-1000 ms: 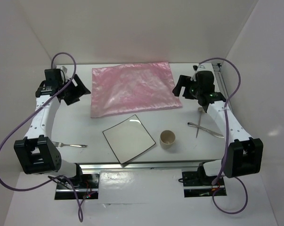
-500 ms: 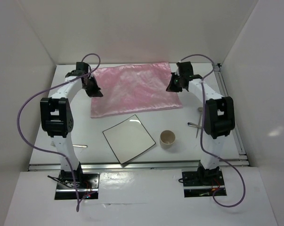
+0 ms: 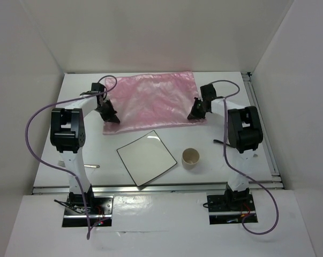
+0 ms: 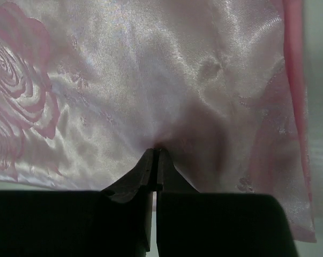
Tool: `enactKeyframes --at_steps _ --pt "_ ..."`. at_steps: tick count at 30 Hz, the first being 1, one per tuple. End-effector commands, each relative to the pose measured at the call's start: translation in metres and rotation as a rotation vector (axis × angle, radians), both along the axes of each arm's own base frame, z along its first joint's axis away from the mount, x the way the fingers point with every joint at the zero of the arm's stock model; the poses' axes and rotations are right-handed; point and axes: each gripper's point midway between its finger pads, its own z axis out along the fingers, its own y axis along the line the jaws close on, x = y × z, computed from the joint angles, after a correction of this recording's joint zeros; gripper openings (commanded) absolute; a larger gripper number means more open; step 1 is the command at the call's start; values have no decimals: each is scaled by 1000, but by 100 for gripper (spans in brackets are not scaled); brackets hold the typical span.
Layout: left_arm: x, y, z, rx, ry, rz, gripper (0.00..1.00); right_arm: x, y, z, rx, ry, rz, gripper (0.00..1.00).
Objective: Set the dinner table for one person
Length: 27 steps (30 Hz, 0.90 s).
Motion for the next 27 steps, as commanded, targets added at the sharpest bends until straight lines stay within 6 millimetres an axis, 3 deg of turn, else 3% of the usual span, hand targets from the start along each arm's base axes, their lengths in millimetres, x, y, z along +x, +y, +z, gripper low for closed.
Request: enactKeyframes --at_steps 1,6,11,17,24,27 --pt "-9 2 -7 -2 7 2 0 -33 -8 -15 -4 60 -24 0" --pt "-38 -2 -14 22 42 -18 0 -74 -11 -25 -28 95 -49 0" --pt "-65 -7 -10 62 54 -25 0 -93 -17 -19 -83 89 -51 0" --pt "-85 5 -1 140 61 -7 0 -101 -29 -9 -135 68 -61 0" --pt "-91 13 -3 185 76 -3 0 -122 -26 -7 -137 69 -40 0" --pt "-92 13 1 185 72 -2 0 -124 -25 3 -142 52 -37 0"
